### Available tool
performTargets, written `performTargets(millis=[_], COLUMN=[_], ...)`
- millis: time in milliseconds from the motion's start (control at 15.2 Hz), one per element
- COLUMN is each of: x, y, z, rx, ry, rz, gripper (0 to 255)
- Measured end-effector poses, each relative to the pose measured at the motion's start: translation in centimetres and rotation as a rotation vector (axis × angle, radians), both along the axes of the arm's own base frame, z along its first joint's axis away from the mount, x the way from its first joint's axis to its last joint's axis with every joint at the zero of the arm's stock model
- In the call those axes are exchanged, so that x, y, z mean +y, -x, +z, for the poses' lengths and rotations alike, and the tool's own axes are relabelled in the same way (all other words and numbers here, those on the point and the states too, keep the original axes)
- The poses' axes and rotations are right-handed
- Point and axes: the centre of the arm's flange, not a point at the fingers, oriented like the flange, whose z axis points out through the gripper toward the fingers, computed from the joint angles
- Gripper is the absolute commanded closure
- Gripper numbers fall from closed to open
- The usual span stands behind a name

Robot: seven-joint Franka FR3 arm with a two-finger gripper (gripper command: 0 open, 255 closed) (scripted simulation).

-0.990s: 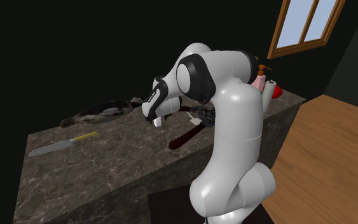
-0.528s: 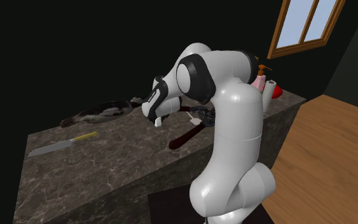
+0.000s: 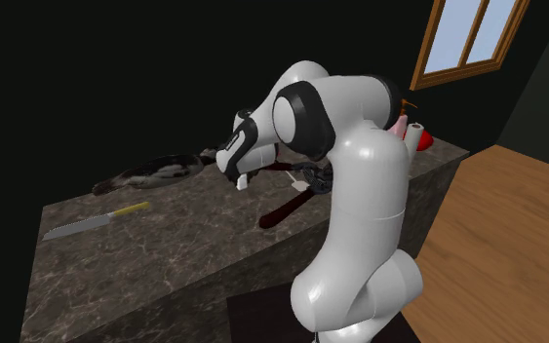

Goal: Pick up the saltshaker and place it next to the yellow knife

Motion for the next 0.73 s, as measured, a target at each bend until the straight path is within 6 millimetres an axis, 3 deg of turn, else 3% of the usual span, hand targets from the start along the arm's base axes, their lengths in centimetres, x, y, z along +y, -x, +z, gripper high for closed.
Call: performTargets(millis=[726], x=[-0.1], y=[0.0], z=[5.7], rx=[0.000], ry=[0.000], rz=[0.000], gripper=[255])
